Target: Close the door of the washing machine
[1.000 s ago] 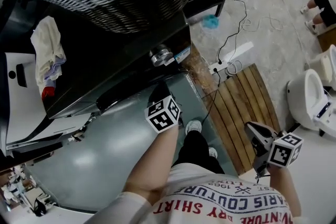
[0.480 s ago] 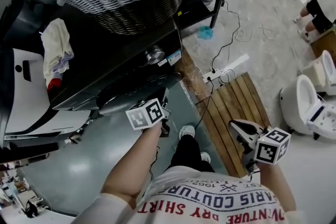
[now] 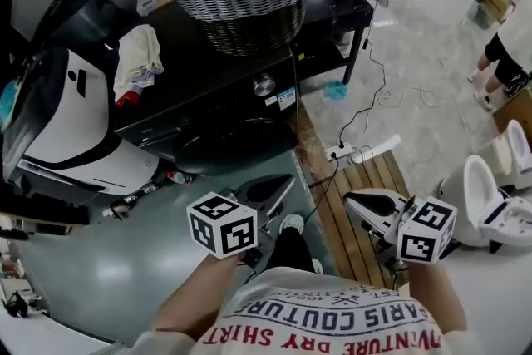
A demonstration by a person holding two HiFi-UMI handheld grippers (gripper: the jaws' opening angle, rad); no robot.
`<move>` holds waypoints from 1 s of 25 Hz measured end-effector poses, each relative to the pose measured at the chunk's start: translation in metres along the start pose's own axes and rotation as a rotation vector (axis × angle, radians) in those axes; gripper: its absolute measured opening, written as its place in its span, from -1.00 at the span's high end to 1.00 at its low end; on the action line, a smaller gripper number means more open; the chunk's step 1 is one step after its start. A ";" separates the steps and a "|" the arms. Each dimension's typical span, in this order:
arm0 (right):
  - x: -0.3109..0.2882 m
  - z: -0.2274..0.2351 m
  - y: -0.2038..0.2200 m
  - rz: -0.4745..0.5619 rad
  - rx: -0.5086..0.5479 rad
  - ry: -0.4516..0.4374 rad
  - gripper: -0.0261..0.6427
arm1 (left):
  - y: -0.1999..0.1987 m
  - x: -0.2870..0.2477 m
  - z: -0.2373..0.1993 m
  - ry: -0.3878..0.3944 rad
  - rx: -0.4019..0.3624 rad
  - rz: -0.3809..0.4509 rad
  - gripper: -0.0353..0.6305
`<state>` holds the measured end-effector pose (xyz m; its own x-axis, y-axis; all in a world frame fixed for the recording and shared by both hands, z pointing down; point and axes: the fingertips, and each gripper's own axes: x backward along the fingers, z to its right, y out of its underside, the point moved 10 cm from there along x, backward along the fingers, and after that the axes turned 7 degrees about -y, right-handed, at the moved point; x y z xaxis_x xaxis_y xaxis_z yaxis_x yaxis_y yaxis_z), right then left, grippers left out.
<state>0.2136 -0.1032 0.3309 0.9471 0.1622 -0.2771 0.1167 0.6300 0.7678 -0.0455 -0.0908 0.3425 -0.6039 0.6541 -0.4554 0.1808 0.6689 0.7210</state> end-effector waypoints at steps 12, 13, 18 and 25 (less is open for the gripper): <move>0.065 -0.090 -0.050 0.217 0.237 -0.016 0.86 | -0.022 0.103 0.117 -0.008 -0.187 0.264 0.82; 0.067 -0.095 -0.052 0.234 0.240 -0.024 0.86 | -0.023 0.107 0.122 -0.014 -0.198 0.277 0.82; 0.074 -0.121 -0.054 0.265 0.288 -0.056 0.86 | -0.024 0.117 0.141 -0.002 -0.226 0.311 0.82; 0.081 -0.132 -0.058 0.285 0.313 -0.085 0.86 | -0.032 0.124 0.155 -0.002 -0.265 0.329 0.82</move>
<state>0.2443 -0.0265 0.1879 0.9742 0.2254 0.0098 -0.0804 0.3062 0.9486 -0.0059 0.0239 0.1821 -0.5460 0.8184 -0.1791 0.1580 0.3105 0.9374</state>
